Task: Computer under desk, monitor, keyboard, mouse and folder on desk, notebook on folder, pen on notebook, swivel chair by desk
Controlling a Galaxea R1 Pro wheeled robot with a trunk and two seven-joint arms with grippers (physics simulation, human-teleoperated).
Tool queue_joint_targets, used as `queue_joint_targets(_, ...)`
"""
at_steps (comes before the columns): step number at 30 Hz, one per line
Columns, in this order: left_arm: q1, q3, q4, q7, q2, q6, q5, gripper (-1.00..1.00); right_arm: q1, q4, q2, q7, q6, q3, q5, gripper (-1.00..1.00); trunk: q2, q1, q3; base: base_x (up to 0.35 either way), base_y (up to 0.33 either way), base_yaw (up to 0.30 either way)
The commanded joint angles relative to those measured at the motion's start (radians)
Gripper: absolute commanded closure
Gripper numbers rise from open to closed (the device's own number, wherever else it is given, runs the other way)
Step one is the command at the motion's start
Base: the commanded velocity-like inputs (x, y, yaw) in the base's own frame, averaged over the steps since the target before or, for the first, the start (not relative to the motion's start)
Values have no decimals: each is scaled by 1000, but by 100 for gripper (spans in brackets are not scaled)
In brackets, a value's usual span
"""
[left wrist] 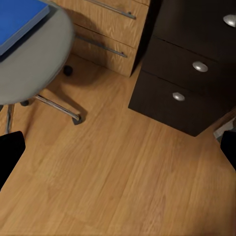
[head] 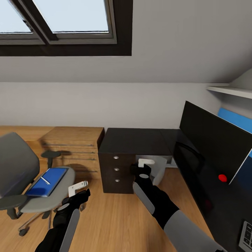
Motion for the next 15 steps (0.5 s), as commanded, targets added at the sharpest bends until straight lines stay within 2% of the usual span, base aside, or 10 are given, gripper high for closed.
queue_joint_targets(1,-1,0,-1,7,0,3,11,-100,-1,-2,0,-7,5,3,-5,100,6,-3,2,321,73,0)
queue_joint_targets(4,-1,0,-1,7,0,3,11,-100,-1,-2,0,-7,5,3,-4,100,27,-15,11,321,77,0)
queue_joint_targets(8,-1,0,-1,7,0,3,11,-100,-1,-2,0,-7,5,4,-3,100,27,-15,11,321,73,55)
queue_joint_targets(15,-1,-1,-1,7,-1,3,11,-100,-1,2,0,-6,4,5,-3,100,27,-15,11,321,14,238)
